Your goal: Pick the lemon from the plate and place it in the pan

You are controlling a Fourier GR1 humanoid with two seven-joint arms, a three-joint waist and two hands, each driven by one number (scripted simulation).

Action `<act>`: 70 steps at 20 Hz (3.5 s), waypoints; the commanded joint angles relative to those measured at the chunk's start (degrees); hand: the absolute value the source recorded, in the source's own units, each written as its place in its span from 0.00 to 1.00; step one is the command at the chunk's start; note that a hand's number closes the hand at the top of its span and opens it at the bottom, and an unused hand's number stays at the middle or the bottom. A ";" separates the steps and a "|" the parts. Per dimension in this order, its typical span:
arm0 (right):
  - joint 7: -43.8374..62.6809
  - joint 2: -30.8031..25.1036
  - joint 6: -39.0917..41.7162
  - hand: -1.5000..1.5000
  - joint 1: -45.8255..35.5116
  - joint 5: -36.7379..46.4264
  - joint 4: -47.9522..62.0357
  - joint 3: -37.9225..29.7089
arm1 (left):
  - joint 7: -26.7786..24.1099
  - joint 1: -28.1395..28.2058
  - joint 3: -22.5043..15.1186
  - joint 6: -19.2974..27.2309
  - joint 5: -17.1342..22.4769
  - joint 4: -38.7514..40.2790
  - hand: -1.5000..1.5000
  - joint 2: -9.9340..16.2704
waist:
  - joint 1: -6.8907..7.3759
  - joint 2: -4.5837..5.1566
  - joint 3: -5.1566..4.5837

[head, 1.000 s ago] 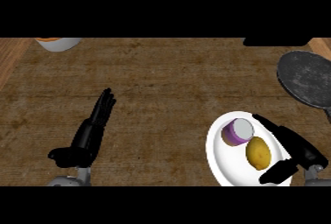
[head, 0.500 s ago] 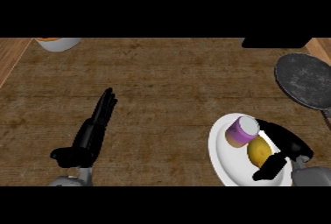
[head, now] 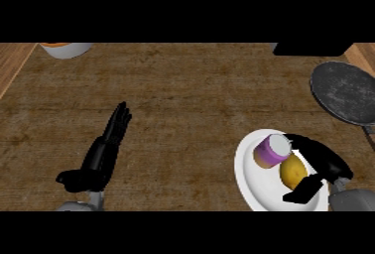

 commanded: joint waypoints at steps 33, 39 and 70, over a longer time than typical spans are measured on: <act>27.54 9.00 -41.35 1.00 -28.01 14.44 9.68 -21.47 | 3.67 -0.65 0.51 0.01 -1.91 -3.86 0.50 -1.80 | 0.58 1.21 1.30; 16.92 1.86 -50.61 1.00 -31.88 13.99 24.69 -26.67 | 1.12 -1.16 1.50 -1.89 -1.41 0.78 0.50 -1.61 | 1.04 1.51 1.30; -9.80 -16.12 -40.17 0.00 -41.42 -0.71 64.79 -43.43 | 1.61 -3.15 -0.01 -3.33 -1.82 -0.45 0.50 -2.81 | 4.89 3.43 1.86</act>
